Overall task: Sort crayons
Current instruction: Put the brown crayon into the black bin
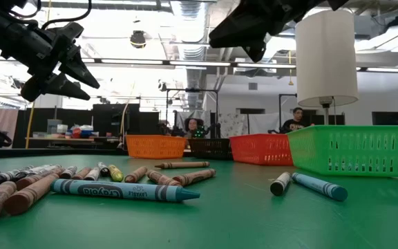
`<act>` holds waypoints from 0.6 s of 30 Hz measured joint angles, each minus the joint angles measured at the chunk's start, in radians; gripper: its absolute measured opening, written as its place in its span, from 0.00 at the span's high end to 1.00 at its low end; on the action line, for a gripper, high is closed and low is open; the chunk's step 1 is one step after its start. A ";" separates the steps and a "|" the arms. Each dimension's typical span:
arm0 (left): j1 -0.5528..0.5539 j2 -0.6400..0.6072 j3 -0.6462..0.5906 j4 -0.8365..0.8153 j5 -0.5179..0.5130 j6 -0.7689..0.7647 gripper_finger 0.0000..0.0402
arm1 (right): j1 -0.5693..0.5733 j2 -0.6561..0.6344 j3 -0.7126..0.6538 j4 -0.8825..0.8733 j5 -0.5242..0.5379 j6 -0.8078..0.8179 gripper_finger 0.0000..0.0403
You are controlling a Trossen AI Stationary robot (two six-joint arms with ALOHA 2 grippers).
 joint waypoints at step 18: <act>0.000 0.000 0.000 0.000 0.002 -0.005 0.55 | 0.123 0.000 0.000 0.001 0.155 0.070 0.88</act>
